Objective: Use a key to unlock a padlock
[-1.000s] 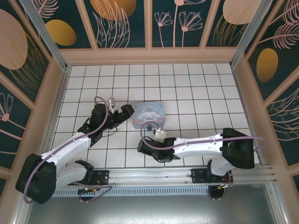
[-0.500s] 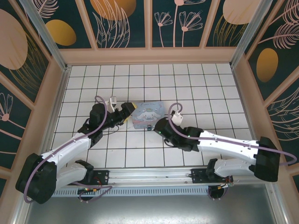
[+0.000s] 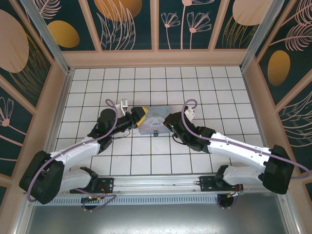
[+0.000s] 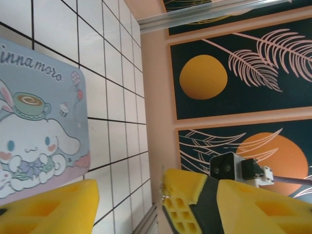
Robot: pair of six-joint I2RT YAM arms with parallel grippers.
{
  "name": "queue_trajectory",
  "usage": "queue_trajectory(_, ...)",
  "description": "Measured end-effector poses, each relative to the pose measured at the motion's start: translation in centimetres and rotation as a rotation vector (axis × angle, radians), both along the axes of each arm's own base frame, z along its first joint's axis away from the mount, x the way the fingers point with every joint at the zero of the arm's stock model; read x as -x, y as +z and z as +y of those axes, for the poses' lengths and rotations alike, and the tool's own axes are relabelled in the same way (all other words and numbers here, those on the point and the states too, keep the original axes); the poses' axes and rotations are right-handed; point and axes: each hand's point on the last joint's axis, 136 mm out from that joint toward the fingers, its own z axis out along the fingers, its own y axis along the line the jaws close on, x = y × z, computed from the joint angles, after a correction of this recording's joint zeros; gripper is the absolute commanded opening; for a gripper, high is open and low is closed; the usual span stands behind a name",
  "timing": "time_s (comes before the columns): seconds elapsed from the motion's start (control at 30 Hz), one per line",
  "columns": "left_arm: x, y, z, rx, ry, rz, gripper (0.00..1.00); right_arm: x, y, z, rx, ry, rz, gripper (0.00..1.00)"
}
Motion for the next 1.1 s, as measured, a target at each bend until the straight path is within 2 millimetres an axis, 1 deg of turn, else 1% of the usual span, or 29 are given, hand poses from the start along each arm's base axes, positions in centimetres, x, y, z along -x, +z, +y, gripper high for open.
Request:
queue_trajectory(0.13,0.2,0.1,-0.9,0.015,-0.019,-0.001,0.58,-0.3,-0.1,0.6,-0.019,0.009,-0.001,0.00)
queue_trajectory(0.23,0.3,0.0,-1.5,0.020,-0.035,0.004,0.57,-0.5,0.1,1.0,-0.035,0.014,-0.004,0.00)
queue_trajectory(0.47,0.2,-0.8,-2.7,0.024,-0.052,0.019,0.54,-0.8,0.3,1.7,-0.065,0.028,-0.010,0.00)
queue_trajectory(0.77,0.1,-1.3,-4.5,0.041,-0.082,0.031,0.54,-0.9,0.0,2.5,-0.080,0.044,-0.007,0.00)
queue_trajectory(0.9,-0.1,-1.2,-4.7,0.053,-0.073,0.031,0.55,-1.0,-0.2,2.8,-0.083,0.051,-0.004,0.00)
queue_trajectory(1.1,-0.4,-0.5,-4.6,0.077,-0.053,0.018,0.55,-1.1,0.3,3.2,-0.106,0.064,-0.013,0.00)
